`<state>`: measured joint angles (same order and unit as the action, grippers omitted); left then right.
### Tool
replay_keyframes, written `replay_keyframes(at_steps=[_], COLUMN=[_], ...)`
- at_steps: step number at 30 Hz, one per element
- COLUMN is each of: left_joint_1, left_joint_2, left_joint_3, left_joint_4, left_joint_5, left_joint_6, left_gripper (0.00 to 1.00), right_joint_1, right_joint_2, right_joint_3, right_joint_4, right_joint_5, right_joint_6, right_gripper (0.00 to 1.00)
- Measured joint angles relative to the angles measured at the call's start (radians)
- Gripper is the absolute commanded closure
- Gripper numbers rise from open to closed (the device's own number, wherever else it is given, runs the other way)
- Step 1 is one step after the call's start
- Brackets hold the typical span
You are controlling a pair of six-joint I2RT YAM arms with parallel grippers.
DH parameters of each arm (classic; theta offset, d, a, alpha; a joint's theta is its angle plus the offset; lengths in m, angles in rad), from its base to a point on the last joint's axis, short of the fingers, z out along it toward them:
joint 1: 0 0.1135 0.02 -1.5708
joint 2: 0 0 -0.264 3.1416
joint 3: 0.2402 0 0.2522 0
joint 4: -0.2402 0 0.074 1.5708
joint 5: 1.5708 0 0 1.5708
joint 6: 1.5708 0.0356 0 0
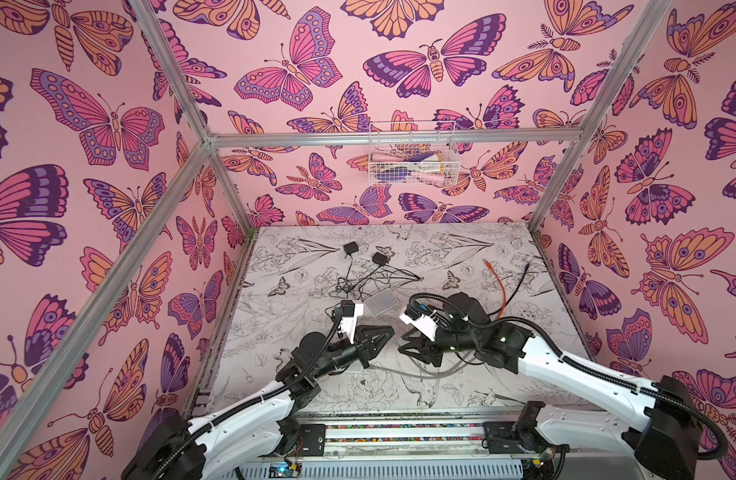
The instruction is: Insert the plug into the switch port
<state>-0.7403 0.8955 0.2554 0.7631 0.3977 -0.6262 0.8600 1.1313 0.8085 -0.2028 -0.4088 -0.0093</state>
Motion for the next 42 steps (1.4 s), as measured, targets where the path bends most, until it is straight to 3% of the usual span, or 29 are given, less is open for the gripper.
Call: replay_keyframes(at_steps=[2,7,9,13,17,20,27,32,42], left_joint_1=[0.000,0.000,0.000,0.000,0.000,0.000,0.000,0.000,0.000], left_joint_2=[-0.028,-0.109,-0.136,-0.175,-0.187,-0.186,-0.171,-0.185,-0.196], left_joint_3=[-0.001,-0.004,-0.004,-0.004,-0.004,-0.004,-0.004,-0.004,-0.004], left_joint_4=[-0.022,-0.096,-0.123,-0.167,-0.187,-0.195,-0.195,-0.197,-0.198], left_joint_5=[0.001,0.002,0.002,0.002,0.002,0.002,0.011,0.014,0.020], left_joint_6=[0.014,0.042,0.049,0.062,0.068,0.068,0.068,0.068,0.085], left_gripper=[0.97,0.97,0.97,0.97,0.97,0.97,0.96,0.95,0.93], right_joint_1=[0.000,-0.003,-0.003,-0.012,-0.072,-0.092,-0.092,-0.093,-0.093], right_joint_2=[-0.038,-0.149,-0.186,-0.223,-0.178,-0.163,-0.300,-0.167,-0.217], right_joint_3=[-0.014,-0.085,-0.111,-0.130,-0.050,0.005,-0.154,-0.068,-0.117], right_joint_4=[0.018,0.065,0.076,0.068,-0.064,-0.118,-0.004,-0.123,0.009], right_joint_5=[0.046,0.190,0.262,0.415,0.576,0.625,0.543,0.567,0.102], right_joint_6=[0.021,0.073,0.099,0.159,0.267,0.323,0.354,0.370,0.232], right_gripper=[0.31,0.17,0.01,0.01,0.01,0.01,0.01,0.01,0.04])
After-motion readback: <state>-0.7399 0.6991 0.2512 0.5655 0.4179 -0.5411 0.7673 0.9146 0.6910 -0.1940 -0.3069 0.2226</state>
